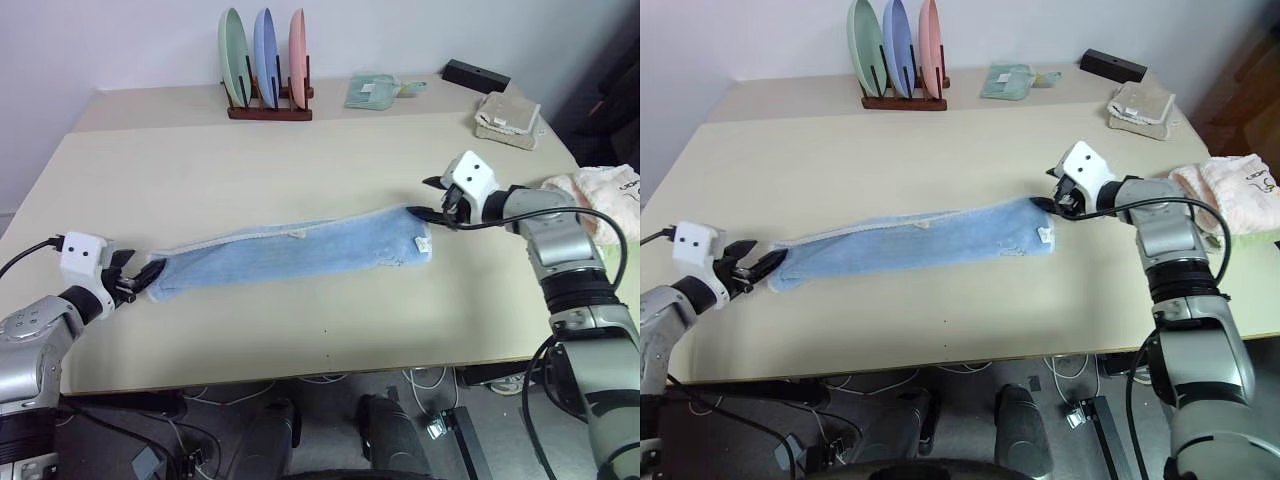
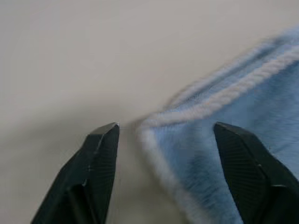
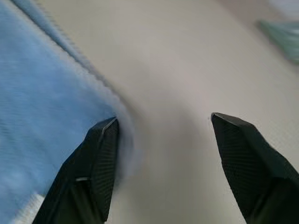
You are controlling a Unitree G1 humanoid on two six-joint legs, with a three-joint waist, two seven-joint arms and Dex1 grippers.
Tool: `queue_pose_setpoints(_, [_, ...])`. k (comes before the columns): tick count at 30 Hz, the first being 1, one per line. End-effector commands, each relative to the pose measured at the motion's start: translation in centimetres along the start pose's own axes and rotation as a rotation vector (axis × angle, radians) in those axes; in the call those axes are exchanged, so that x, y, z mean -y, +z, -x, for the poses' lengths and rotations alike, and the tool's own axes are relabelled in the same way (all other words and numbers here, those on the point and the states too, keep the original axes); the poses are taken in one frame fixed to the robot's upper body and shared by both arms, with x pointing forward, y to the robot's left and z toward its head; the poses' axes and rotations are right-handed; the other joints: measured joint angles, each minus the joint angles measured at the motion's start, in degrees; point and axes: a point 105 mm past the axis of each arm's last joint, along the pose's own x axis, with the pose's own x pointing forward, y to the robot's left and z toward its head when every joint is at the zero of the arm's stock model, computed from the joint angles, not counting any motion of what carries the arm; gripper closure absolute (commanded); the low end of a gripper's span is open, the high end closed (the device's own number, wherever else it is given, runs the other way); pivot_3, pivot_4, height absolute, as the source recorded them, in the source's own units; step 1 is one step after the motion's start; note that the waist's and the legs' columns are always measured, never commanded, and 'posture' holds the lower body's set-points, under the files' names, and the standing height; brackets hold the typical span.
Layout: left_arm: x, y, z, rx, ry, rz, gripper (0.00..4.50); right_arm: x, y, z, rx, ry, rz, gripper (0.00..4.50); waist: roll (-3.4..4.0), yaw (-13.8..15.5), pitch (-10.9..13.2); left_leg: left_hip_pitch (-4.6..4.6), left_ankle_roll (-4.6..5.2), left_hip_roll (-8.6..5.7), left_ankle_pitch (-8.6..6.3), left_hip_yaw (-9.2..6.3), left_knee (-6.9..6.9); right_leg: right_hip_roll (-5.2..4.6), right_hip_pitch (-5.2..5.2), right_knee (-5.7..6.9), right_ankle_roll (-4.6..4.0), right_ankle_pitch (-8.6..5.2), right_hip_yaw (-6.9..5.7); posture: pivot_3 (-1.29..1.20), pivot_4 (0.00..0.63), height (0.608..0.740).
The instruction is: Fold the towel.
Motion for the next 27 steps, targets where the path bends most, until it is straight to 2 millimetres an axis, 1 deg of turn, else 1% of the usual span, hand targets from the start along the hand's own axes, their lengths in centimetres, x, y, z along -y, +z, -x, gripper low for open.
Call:
queue_pose_setpoints(1, [-1.3, 2.1, 1.2, 0.109, 0.088, 0.030, 1.54, 0.9, 0.5, 2.3, 0.007, -0.057, 0.030, 1.63, -0.01, 0.00, -0.01, 0.00, 0.00, 0.00, 0.00, 0.01, 0.01, 0.00, 0.00, 0.00, 0.00, 0.00, 0.00, 0.00, 0.150, 0.740])
queue_pose_setpoints(3, [-1.2, 2.0, 1.5, 0.121, 0.094, 0.076, 1.54, 0.5, 0.2, 3.1, 0.000, -0.067, 0.017, 1.63, -0.01, -0.08, -0.01, 0.00, 0.00, 0.01, 0.00, 0.00, 0.01, 0.00, 0.01, 0.01, 0.00, 0.00, 0.00, 0.00, 0.150, 0.740])
queue_pose_setpoints(6, [-0.6, 1.3, 1.5, 0.100, 0.088, 0.081, 1.54, 0.1, 0.0, 3.3, -0.001, -0.093, 0.001, 1.63, 0.01, -0.47, -0.01, 0.05, 0.00, 0.02, 0.00, 0.00, 0.03, 0.01, 0.02, 0.08, 0.00, 0.00, 0.05, 0.00, 0.150, 0.740])
queue_pose_setpoints(9, [-0.6, 1.2, 1.4, 0.094, 0.095, 0.069, 1.54, -0.2, -0.3, 3.4, -0.009, -0.089, -0.030, 1.63, 0.01, -0.38, -0.01, 0.08, 0.00, 0.02, 0.00, 0.04, 0.03, 0.03, 0.01, 0.10, 0.00, 0.00, 0.08, 0.00, 0.150, 0.740])
queue_pose_setpoints(11, [-1.0, 1.8, 1.2, 0.125, 0.125, 0.079, 1.54, -0.9, 0.2, 3.8, 0.033, -0.050, -0.145, 1.09, 0.01, -0.17, -0.01, 0.06, 0.00, 0.02, 0.00, 0.06, 0.04, 0.03, 0.03, 0.09, 0.00, 0.00, 0.06, 0.00, 0.150, 0.740])
queue_pose_setpoints(12, [-1.5, 2.1, 1.1, 0.138, 0.156, 0.084, 1.54, -1.6, 0.5, 4.0, 0.059, -0.027, -0.189, 0.75, 0.00, 0.03, -0.02, 0.06, 0.00, 0.03, 0.00, 0.04, 0.05, 0.03, 0.03, 0.09, 0.00, 0.00, 0.06, 0.00, 0.150, 0.740])
queue_pose_setpoints(13, [-2.1, 2.1, 1.1, 0.139, 0.192, 0.088, 1.54, -2.2, 0.9, 4.3, 0.081, -0.010, -0.242, 0.25, -0.01, 0.26, -0.02, 0.05, 0.00, 0.02, 0.00, 0.02, 0.07, 0.02, 0.07, 0.07, 0.00, 0.00, 0.04, 0.00, 0.150, 0.740])
queue_pose_setpoints(14, [-2.4, 2.0, 1.0, 0.137, 0.215, 0.089, 1.54, -2.6, 1.1, 4.4, 0.092, -0.003, -0.271, 0.02, -0.02, 0.27, -0.03, 0.05, 0.00, 0.02, 0.00, -0.01, 0.08, 0.02, 0.11, 0.05, 0.00, 0.00, 0.01, 0.00, 0.150, 0.740])
queue_pose_setpoints(17, [-3.5, 2.0, 1.0, 0.156, 0.297, 0.127, 1.54, -4.9, 2.0, 5.1, 0.156, 0.048, -0.459, 0.02, -0.02, 0.17, -0.03, 0.05, 0.02, 0.01, -0.01, -0.15, 0.08, -0.01, 0.13, 0.02, 0.00, 0.00, 0.01, 0.00, 0.150, 0.740])
queue_pose_setpoints(19, [-3.3, 2.4, 0.9, 0.182, 0.293, 0.121, 1.54, -6.5, 1.6, 5.7, 0.147, 0.070, -0.584, 0.02, -0.03, 0.15, -0.04, 0.05, 0.02, 0.01, -0.01, -0.18, 0.07, -0.01, 0.12, 0.02, 0.01, 0.00, 0.01, 0.00, 0.150, 0.740])
queue_pose_setpoints(20, [-2.7, 2.8, 0.9, 0.199, 0.269, 0.098, 1.54, -7.3, 1.3, 6.0, 0.133, 0.074, -0.651, 0.02, -0.04, 0.16, -0.05, 0.04, 0.03, 0.01, -0.01, -0.19, 0.06, -0.01, 0.12, 0.02, 0.01, 0.00, 0.01, 0.00, 0.150, 0.740])
queue_pose_setpoints(22, [-0.9, 3.5, 0.6, 0.227, 0.188, 0.042, 1.54, -8.5, 0.6, 6.4, 0.097, 0.076, -0.750, 0.02, -0.05, 0.18, -0.05, 0.04, 0.02, 0.01, -0.01, -0.18, 0.07, -0.01, 0.12, 0.01, 0.01, 0.00, 0.01, 0.00, 0.150, 0.740])
queue_pose_setpoints(23, [0.8, 3.9, 0.4, 0.240, 0.111, 0.008, 1.54, -9.4, 0.1, 6.6, 0.073, 0.082, -0.794, 0.02, -0.05, 0.19, -0.05, 0.04, 0.03, 0.01, -0.02, -0.17, 0.08, -0.02, 0.12, 0.01, 0.00, 0.00, 0.02, 0.00, 0.150, 0.740])
queue_pose_setpoints(24, [3.4, 4.1, 0.2, 0.243, -0.007, -0.041, 1.54, -10.2, -0.6, 6.8, 0.050, 0.072, -0.870, 0.02, -0.07, 0.30, -0.06, 0.03, 0.03, 0.01, -0.02, -0.15, 0.07, -0.04, 0.12, 0.01, 0.00, 0.00, 0.02, 0.00, 0.150, 0.740])
queue_pose_setpoints(26, [6.9, 4.3, 0.1, 0.246, -0.160, -0.087, 1.54, -11.2, -1.2, 7.1, 0.024, 0.058, -0.964, 0.02, -0.05, 0.59, -0.08, 0.04, 0.04, 0.00, -0.03, -0.15, 0.06, -0.08, 0.15, -0.02, -0.01, -0.01, 0.02, 0.00, 0.150, 0.740])
queue_pose_setpoints(27, [8.4, 4.4, 0.1, 0.253, -0.220, -0.096, 1.54, -11.5, -1.2, 7.1, 0.021, 0.053, -0.995, 0.02, -0.05, 0.77, -0.08, 0.04, 0.04, -0.01, -0.03, -0.11, 0.06, -0.09, 0.14, -0.03, -0.02, -0.01, 0.04, 0.00, 0.150, 0.740])
